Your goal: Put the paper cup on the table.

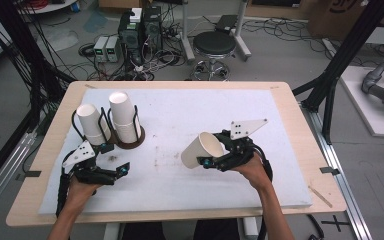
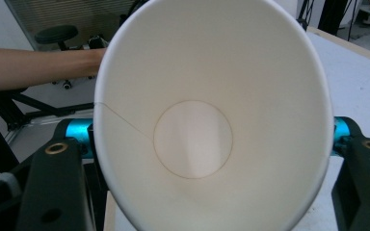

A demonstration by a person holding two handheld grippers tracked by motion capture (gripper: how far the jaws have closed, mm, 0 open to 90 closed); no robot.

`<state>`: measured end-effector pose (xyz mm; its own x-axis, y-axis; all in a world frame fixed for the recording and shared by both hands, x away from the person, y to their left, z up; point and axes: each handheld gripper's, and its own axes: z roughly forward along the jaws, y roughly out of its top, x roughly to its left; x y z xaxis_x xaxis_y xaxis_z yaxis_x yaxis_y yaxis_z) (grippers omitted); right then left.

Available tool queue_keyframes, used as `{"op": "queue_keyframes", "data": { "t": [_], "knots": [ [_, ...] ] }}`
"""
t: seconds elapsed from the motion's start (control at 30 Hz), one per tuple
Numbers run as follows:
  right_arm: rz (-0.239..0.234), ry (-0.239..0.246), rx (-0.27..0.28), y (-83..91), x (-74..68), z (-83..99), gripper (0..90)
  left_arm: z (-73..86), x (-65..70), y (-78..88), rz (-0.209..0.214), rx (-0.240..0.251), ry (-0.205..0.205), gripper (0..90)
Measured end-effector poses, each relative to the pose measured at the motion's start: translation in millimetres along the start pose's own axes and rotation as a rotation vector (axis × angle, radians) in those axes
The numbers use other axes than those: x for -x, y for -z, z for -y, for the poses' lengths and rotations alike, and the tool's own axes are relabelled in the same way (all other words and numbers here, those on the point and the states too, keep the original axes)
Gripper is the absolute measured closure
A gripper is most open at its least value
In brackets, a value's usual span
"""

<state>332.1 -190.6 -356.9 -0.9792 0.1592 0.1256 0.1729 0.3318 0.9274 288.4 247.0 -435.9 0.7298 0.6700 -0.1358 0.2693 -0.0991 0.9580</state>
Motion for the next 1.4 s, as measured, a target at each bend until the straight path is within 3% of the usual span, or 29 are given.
{"op": "queue_keyframes", "data": {
  "t": [0.3, 0.63, 1.0, 1.4],
  "knots": [
    [0.030, -0.003, -0.021, -2.1, 2.0, -0.5, 30.0, 1.1, 1.0, -1.9, -0.005, -0.006, -0.008, 1.7],
    [0.096, -0.013, -0.073, -14.6, 7.5, 0.4, 30.2, 7.1, -0.8, -2.8, -0.022, -0.016, -0.008, 1.8],
    [0.154, 0.003, -0.205, -32.2, 14.6, 2.8, 30.2, 8.7, -0.2, -4.1, -0.021, -0.020, -0.017, 1.7],
    [0.153, 0.017, -0.352, -56.1, 22.1, 7.5, 30.1, 9.6, 0.1, -4.6, -0.026, -0.028, -0.023, 1.8]
  ]
}}
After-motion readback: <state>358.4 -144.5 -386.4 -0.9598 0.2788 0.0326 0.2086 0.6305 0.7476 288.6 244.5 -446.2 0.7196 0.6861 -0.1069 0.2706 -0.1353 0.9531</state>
